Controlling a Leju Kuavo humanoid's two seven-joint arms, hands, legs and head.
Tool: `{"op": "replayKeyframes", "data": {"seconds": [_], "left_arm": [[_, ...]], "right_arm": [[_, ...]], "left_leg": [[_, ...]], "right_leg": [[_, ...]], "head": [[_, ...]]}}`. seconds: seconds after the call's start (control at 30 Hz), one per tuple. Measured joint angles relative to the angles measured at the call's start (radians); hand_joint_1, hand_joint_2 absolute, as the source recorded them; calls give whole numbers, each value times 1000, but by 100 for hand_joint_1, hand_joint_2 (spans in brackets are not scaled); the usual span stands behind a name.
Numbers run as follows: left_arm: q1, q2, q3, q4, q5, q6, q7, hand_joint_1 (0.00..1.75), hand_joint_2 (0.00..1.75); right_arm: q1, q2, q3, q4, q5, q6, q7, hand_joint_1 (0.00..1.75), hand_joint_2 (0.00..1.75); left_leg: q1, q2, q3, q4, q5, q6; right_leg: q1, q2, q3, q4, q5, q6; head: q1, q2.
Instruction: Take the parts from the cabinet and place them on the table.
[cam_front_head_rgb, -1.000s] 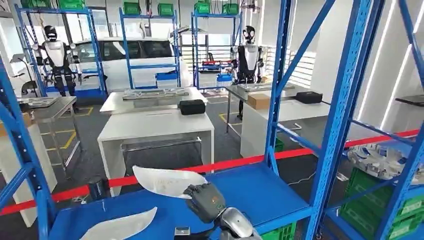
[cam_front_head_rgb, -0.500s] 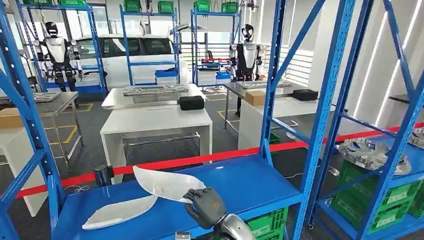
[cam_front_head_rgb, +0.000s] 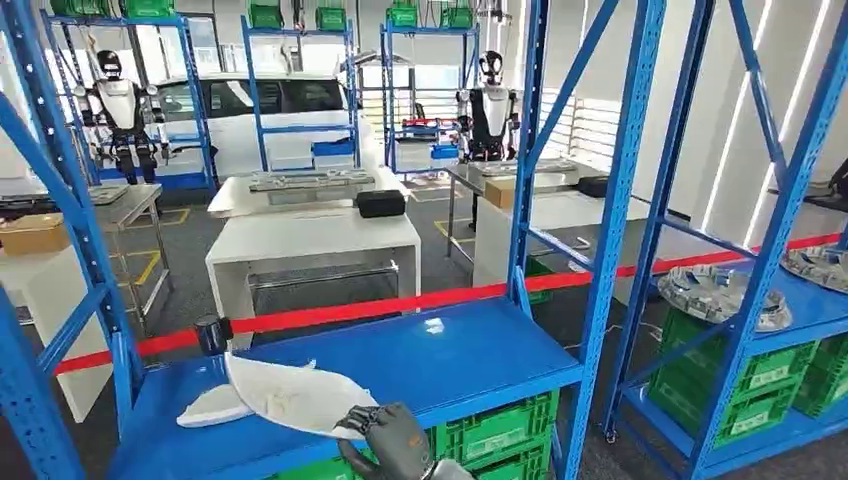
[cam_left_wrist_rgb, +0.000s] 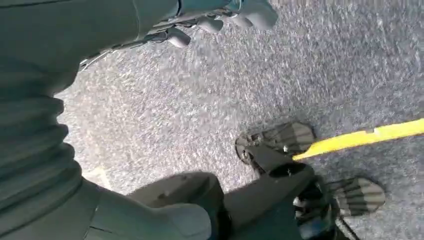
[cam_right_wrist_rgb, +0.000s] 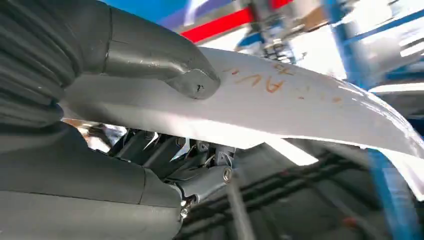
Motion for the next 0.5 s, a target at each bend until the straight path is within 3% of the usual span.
{"op": "replayKeyframes", "data": {"seconds": [0.07,0.1,0.13,0.17,0.2,0.23,0.27,0.3,0.33,0.37,0.4,0.43,0.47,0.5], "left_arm": [[3,-1,0,1,0,0,0,0,175],[2,0,0,0,0,0,0,0,175],[1,0,0,0,0,0,0,0,175],[2,0,0,0,-1,0,0,0,175],[3,0,0,0,-2,0,2,0,175],[4,0,0,0,-3,0,4,0,175],[4,0,0,0,-3,0,6,0,175],[4,0,0,0,-3,0,7,0,175],[4,0,0,0,-3,0,7,0,175],[4,0,0,0,-3,1,7,0,175],[3,-1,0,0,-3,1,7,0,175],[3,-3,0,0,-3,2,7,0,175],[3,-3,0,0,-3,2,7,0,175],[3,-3,0,0,-3,2,7,0,175]], "right_arm": [[4,-9,33,-12,-2,-1,2,175,175],[6,-15,49,-19,-5,-4,3,175,175],[7,-23,64,-27,-8,-10,3,175,175],[8,-26,76,-35,-12,-17,3,175,175],[12,-34,89,-43,-18,-27,3,175,175],[18,-37,101,-53,-20,-36,3,175,175],[27,-44,111,-64,-22,-40,3,175,175],[35,-48,123,-79,-24,-43,3,175,175],[42,-52,131,-93,-25,-45,3,175,175],[43,-56,139,-104,-26,-46,3,175,175],[41,-58,144,-116,-26,-47,3,175,175],[40,-59,146,-126,-27,-47,3,175,175],[42,-60,149,-133,-28,-49,3,175,175],[40,-63,151,-135,-28,-49,3,175,175]], "left_leg": [[2,3,-13,-5,22,23],[4,7,-22,-6,35,34],[4,7,-37,-5,49,41],[4,6,-55,-5,64,42],[2,6,-73,-4,78,44],[1,7,-92,-2,91,44],[0,6,-111,0,104,43],[0,7,-128,2,116,42],[-2,7,-146,4,128,41],[-4,6,-161,6,140,38],[-3,7,-169,9,151,36],[-9,6,-178,11,158,29],[-6,8,-176,5,168,22],[-2,8,-175,3,177,16]], "right_leg": [[-3,1,-4,-6,14,15],[-6,3,-18,17,-32,19],[-7,4,-39,71,-101,23],[-7,4,-63,149,-167,27],[-6,5,-82,229,-211,30],[-6,7,-94,299,-230,31],[-6,7,-89,330,-216,30],[-6,7,-63,321,-184,27],[-4,7,-13,270,-145,21],[1,8,53,190,-128,11],[6,9,132,91,-151,-2],[10,7,187,0,-198,-11],[12,5,179,2,-191,-4],[14,8,172,-7,-188,-9]], "head": [[0,0],[-2,0],[2,0],[5,0],[5,0],[6,0],[6,0],[6,0],[8,0],[9,0],[10,0],[11,0],[6,0],[10,0]]}}
